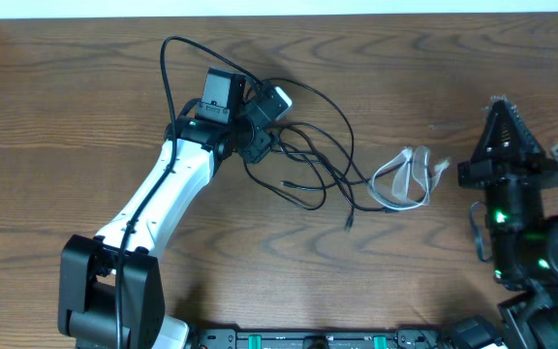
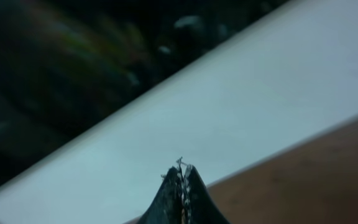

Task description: Untangle cables

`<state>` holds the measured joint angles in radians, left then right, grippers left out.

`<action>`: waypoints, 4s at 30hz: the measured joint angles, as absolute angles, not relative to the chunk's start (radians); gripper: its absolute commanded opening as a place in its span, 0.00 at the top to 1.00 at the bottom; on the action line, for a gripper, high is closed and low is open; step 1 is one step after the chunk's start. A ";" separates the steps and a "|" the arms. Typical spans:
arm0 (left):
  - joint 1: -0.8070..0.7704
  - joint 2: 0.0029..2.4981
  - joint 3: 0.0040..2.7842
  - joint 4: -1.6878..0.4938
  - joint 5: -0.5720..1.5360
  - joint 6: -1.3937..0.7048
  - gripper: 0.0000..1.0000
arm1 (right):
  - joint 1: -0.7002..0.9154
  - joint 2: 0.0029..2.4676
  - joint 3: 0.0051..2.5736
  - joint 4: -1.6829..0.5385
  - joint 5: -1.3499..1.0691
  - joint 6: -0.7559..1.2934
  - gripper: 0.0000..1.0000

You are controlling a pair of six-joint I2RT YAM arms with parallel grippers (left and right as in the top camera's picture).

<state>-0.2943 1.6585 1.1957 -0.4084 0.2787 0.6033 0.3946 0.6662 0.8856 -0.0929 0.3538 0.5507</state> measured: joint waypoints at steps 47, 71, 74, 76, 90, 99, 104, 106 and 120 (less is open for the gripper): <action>-0.294 1.658 1.195 -0.460 0.204 0.008 0.44 | 0.395 1.269 0.954 -0.836 0.204 0.504 0.01; -0.294 1.887 1.195 -0.203 0.025 -0.136 0.49 | 0.395 1.269 0.954 -0.854 0.189 0.485 0.01; -0.294 1.887 1.195 -0.225 0.023 -0.137 0.54 | 0.395 1.269 0.954 -0.855 0.175 0.485 0.01; -0.294 1.887 1.195 -0.234 0.023 -0.138 0.54 | 0.395 1.269 0.954 -0.855 0.163 0.485 0.01; -0.294 1.910 1.195 -0.214 -0.033 -0.147 0.53 | 0.412 1.269 0.954 -0.855 0.078 0.485 0.01; -0.295 2.002 1.197 -0.189 -0.041 -0.199 0.66 | 0.436 1.269 0.954 -0.855 0.073 0.485 0.01; -0.295 2.002 1.197 -0.186 -0.044 -0.214 0.93 | 0.436 1.269 0.954 -0.855 0.073 0.485 0.01; -0.295 2.002 1.197 -0.187 -0.043 -0.221 0.92 | 0.436 1.269 0.954 -0.855 0.073 0.485 0.01; -0.295 1.773 1.188 -0.385 -0.018 -0.229 0.93 | 0.436 1.269 0.954 -0.855 0.076 0.485 0.01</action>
<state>-0.2955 1.7725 1.1881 -0.3851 -0.0181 -0.2287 0.4362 1.2686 0.9543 -0.8547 0.0757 0.4850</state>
